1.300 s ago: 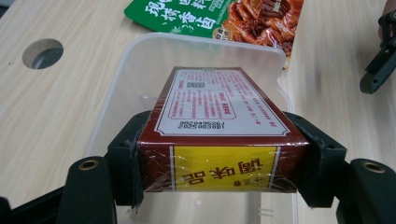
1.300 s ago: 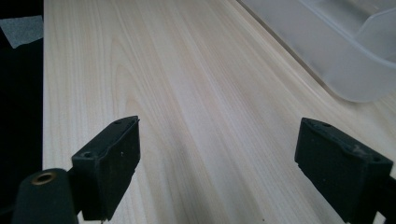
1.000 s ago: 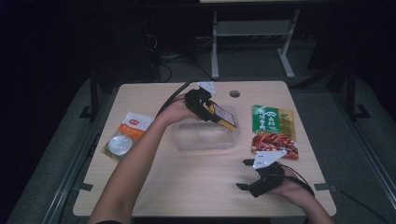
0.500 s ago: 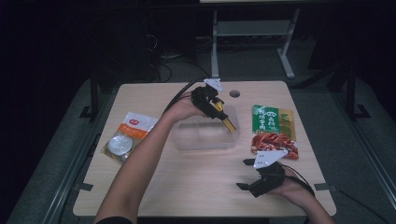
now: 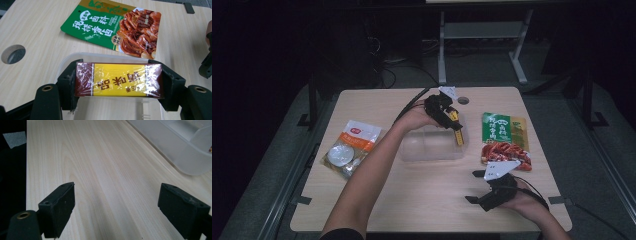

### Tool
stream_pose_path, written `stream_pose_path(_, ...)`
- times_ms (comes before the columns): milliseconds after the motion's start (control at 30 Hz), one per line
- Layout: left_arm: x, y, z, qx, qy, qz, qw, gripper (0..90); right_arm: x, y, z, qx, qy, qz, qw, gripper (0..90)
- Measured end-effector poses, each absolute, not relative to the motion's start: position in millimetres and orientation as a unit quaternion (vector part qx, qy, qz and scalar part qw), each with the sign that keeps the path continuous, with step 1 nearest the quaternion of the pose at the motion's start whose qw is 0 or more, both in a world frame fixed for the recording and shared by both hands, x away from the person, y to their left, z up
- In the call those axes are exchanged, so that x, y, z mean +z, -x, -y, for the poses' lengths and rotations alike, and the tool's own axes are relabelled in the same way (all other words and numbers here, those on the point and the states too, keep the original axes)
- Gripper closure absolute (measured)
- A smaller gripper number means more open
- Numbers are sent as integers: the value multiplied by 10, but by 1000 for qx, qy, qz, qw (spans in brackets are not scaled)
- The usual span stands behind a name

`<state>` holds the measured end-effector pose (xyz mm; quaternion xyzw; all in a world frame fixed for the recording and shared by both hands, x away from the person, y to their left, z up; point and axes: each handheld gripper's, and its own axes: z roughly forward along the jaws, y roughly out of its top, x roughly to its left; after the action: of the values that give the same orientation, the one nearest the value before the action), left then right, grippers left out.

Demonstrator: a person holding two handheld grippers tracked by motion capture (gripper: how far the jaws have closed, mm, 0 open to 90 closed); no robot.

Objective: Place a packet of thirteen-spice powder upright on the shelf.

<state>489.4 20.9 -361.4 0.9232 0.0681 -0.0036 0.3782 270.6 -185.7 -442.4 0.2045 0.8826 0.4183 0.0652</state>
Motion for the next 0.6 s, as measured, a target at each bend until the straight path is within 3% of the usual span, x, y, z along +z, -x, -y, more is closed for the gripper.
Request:
stream_pose_path(367,-3746,-4893,-110,-12,-929,-71,363,305,-4431,-2704,1851,419,-205,-882,63,139)
stream_pose_path(600,-3721,-4863,-112,-3,-925,-73,373,252,-4437,-2700,1854,418,-205,-883,61,139)
